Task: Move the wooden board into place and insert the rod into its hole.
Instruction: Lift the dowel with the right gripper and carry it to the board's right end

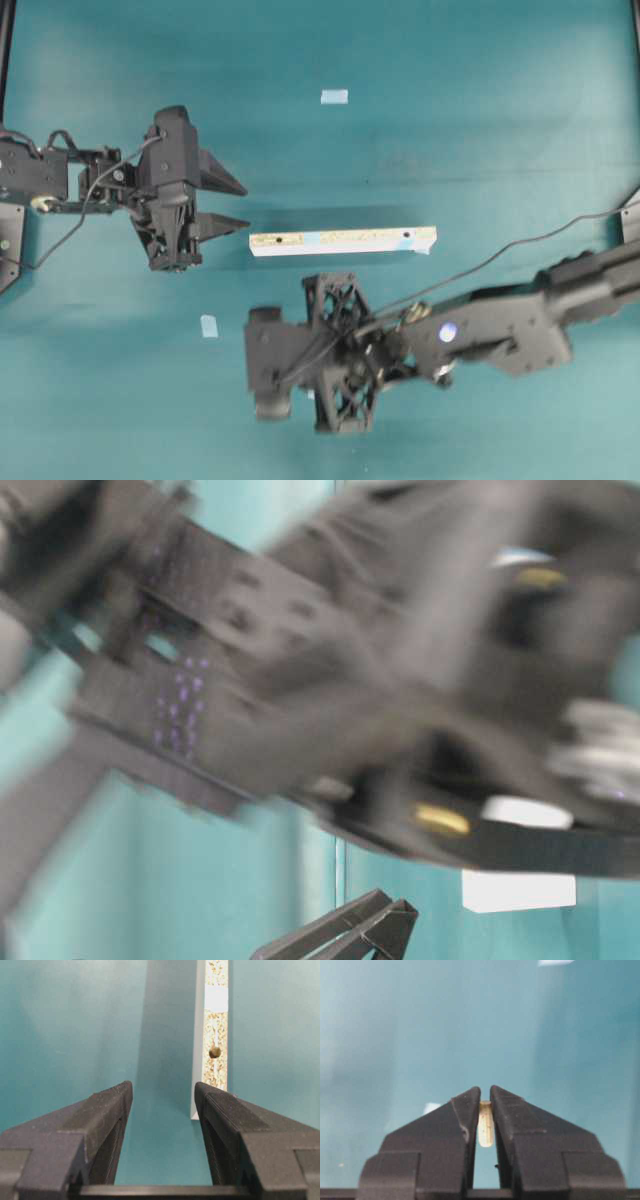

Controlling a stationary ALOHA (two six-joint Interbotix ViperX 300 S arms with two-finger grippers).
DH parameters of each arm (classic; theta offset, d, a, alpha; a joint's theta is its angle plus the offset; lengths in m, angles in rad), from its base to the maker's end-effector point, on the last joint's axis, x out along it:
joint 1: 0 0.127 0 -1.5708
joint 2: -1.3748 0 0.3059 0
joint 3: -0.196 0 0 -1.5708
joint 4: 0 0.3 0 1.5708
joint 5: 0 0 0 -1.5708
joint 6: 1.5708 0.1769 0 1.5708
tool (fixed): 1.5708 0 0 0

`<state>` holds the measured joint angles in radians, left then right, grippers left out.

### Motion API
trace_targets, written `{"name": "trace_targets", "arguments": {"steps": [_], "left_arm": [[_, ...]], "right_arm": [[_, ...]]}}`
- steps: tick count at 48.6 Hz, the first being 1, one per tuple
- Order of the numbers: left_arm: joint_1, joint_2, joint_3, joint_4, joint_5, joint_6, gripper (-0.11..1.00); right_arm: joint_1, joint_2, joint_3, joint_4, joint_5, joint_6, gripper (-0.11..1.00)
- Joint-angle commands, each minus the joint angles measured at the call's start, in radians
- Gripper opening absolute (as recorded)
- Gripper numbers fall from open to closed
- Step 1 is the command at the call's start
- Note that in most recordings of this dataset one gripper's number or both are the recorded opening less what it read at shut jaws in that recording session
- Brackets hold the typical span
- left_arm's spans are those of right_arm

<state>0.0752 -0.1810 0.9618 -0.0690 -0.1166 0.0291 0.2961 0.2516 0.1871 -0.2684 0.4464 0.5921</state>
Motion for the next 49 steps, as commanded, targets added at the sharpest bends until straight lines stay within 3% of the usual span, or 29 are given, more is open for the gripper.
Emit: {"name": "trace_targets", "arguments": {"steps": [1, 10, 26, 49], "left_arm": [[0.003, -0.011, -0.009, 0.002, -0.008, -0.002, 0.52], [0.003, -0.012, -0.012, 0.002, -0.008, -0.005, 0.52], [0.003, -0.015, -0.014, 0.002, -0.006, -0.006, 0.52], [-0.005, -0.015, -0.015, 0.002, -0.005, -0.006, 0.52]], "right_arm": [[-0.032, -0.089, 0.038, -0.006, -0.054, 0.002, 0.11], [-0.084, -0.166, 0.132, -0.021, -0.132, -0.005, 0.11], [-0.143, -0.258, 0.270, -0.112, -0.327, -0.006, 0.11], [-0.255, -0.374, 0.523, -0.118, -0.773, -0.002, 0.11]]}}
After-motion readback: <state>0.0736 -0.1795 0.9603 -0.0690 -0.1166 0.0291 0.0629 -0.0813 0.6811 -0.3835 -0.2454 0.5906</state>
